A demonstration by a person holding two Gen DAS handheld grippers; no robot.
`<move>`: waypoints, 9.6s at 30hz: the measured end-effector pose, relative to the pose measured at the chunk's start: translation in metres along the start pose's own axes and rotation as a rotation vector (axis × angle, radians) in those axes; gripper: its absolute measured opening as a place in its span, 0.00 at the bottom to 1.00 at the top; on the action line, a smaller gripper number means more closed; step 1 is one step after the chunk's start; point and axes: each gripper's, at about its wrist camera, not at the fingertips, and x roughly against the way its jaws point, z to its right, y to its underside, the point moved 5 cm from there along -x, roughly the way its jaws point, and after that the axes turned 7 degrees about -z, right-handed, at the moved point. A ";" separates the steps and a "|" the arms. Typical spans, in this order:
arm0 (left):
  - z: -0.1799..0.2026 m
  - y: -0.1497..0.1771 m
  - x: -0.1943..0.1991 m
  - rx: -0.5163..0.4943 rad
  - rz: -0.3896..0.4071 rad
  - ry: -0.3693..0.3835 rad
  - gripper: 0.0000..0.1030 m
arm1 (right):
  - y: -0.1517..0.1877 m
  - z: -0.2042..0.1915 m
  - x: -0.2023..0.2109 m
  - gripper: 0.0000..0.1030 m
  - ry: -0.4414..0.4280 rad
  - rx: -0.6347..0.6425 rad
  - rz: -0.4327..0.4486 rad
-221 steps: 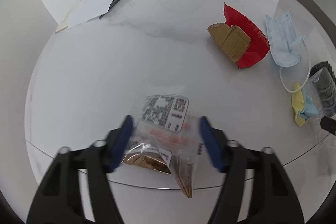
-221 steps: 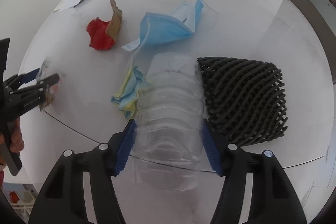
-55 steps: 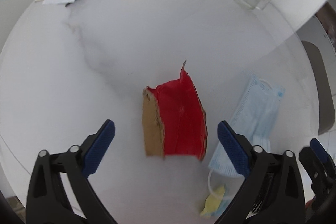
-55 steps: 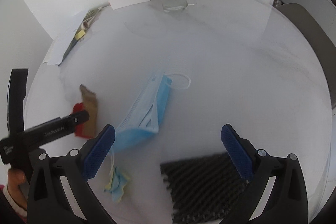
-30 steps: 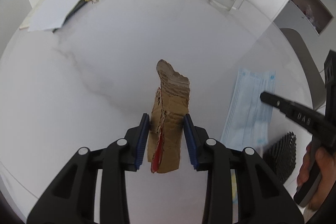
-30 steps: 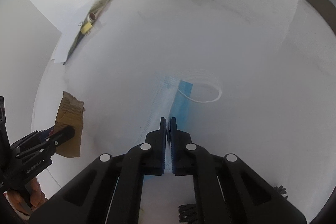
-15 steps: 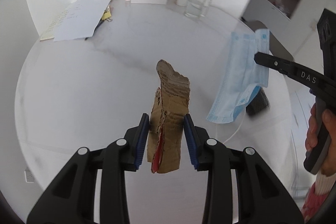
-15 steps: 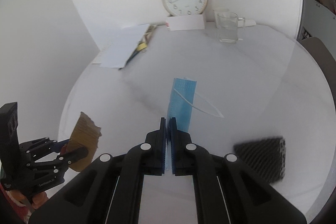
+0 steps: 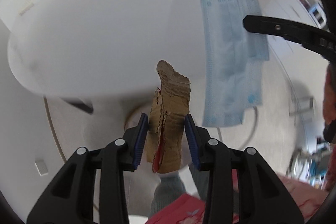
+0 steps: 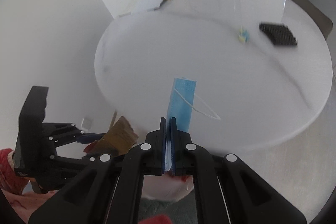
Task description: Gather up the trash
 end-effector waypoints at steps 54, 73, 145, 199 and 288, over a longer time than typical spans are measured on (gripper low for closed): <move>-0.004 -0.025 0.086 0.117 0.261 -0.164 0.92 | 0.066 0.040 0.056 0.97 0.274 -0.184 0.073; 0.062 -0.274 0.022 0.133 0.410 -0.213 0.92 | -0.096 0.221 0.024 0.97 0.279 -0.108 0.104; 0.034 -0.080 0.017 0.066 0.127 -0.087 0.31 | 0.022 0.051 -0.013 0.19 -0.001 -0.029 0.007; 0.004 0.030 0.030 0.285 0.095 -0.176 0.91 | 0.150 -0.050 -0.155 0.51 -0.043 0.062 -0.323; -0.002 -0.001 -0.064 -0.153 -0.096 0.442 0.48 | 0.123 -0.123 -0.108 0.62 -0.057 0.634 -0.248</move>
